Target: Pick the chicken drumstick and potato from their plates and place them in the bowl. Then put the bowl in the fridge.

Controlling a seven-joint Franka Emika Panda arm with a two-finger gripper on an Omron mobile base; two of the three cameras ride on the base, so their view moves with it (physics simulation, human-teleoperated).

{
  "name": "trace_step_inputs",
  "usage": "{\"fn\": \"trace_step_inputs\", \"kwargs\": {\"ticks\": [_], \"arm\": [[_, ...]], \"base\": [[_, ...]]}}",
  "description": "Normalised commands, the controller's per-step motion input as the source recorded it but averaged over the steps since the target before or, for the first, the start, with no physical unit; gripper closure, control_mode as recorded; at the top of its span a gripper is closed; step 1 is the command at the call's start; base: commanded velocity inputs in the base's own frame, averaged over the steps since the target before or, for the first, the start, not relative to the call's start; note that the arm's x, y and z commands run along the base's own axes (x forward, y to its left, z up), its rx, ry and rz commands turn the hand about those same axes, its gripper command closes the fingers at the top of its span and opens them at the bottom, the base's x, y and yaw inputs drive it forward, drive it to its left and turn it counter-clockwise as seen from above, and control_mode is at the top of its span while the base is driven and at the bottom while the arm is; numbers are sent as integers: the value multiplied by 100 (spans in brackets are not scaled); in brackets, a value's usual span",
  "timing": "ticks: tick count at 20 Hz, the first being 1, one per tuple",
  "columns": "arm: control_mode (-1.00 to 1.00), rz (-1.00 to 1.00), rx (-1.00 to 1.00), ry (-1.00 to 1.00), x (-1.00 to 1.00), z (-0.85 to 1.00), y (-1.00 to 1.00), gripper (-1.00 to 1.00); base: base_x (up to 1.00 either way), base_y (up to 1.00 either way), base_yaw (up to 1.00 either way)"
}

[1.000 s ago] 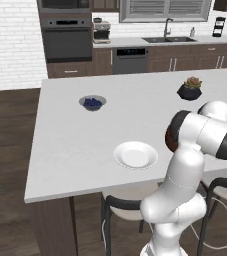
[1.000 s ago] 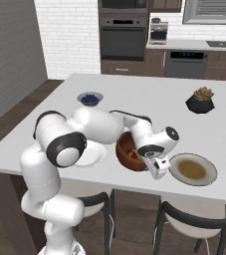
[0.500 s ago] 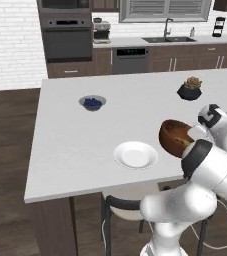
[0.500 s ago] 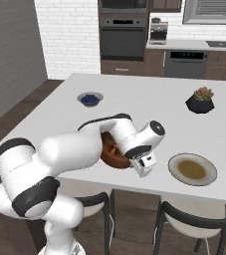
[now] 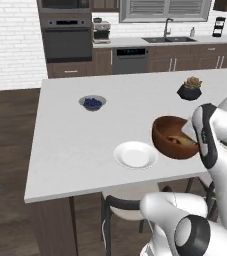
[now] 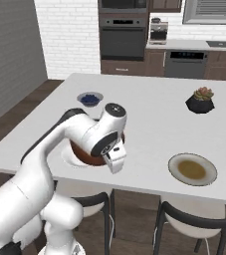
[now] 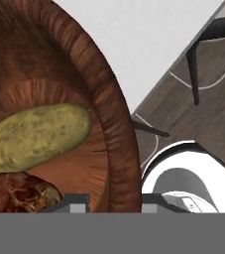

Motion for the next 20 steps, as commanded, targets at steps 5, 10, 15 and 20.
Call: {"fn": "trace_step_inputs", "kwargs": {"ticks": [5,10,15,20], "arm": [[-100,-7,0,12,-56,83,32,100],[-100,-2,-7,10,-60,88,11,100],[-100,-1,-10,-4,-79,53,14,100],[100,0,0,0,0,0,0,100]], "base": [[0,0,0],[0,0,0],[0,0,0],[-87,5,0]]}}
